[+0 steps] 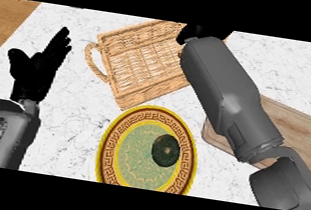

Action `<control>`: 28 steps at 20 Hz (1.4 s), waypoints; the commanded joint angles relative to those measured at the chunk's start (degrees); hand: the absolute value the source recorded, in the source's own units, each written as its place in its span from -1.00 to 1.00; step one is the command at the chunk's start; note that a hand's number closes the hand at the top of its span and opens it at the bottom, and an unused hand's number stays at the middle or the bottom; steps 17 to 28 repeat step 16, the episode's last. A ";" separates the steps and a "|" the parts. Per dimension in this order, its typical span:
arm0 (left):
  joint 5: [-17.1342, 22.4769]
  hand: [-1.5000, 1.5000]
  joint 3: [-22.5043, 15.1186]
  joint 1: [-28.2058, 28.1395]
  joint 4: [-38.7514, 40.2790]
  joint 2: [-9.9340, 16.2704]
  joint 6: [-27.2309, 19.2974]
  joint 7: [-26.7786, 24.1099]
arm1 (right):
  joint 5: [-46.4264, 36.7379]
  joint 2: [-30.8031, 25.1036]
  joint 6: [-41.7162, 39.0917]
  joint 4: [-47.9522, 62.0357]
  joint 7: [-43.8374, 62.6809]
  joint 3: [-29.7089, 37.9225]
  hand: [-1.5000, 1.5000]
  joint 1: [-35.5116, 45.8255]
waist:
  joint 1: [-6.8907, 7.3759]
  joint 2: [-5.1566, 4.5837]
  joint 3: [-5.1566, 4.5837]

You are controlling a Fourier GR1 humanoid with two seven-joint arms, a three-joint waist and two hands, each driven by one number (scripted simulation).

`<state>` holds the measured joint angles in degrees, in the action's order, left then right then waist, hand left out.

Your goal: Pick the croissant from the cutting board and place it in the basket

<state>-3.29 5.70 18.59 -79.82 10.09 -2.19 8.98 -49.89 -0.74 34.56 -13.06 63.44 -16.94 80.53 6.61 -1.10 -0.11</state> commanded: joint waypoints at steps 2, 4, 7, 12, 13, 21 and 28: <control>-0.06 0.00 0.48 -2.97 0.46 -0.28 -0.41 -1.64 | 0.03 0.70 15.23 -2.65 12.92 1.36 -1.00 -0.28 | -1.83 0.92 -0.03; 0.28 0.00 1.09 -2.15 -0.35 0.52 -0.36 0.06 | -0.25 0.70 19.71 -2.76 12.65 1.98 -1.00 -2.02 | -2.93 1.19 0.05; 0.74 0.00 1.29 -3.46 -0.71 0.58 0.09 0.09 | 0.67 0.70 24.18 -4.36 12.90 2.53 -1.00 -4.97 | -3.33 1.81 0.04; 1.10 0.00 2.63 -2.30 0.35 2.12 0.58 -0.08 | 0.79 0.71 26.36 -8.53 13.24 -1.34 -1.00 -8.86 | -4.33 2.08 -0.03; 0.25 0.00 1.66 -3.46 -0.89 0.26 -1.24 0.26 | 1.75 0.71 27.72 -10.74 11.59 -1.73 -1.00 -11.57 | -4.43 2.45 0.04; -0.12 0.00 1.61 -4.42 -0.80 -0.65 -2.26 -0.55 | 1.84 0.71 28.39 -14.99 11.96 -4.23 -1.00 -13.94 | -5.68 2.65 0.01; -0.12 0.00 1.61 -4.42 -0.80 -0.65 -2.26 -0.55 | 1.84 0.71 28.39 -14.99 11.96 -4.23 -1.00 -13.94 | -5.68 2.65 0.01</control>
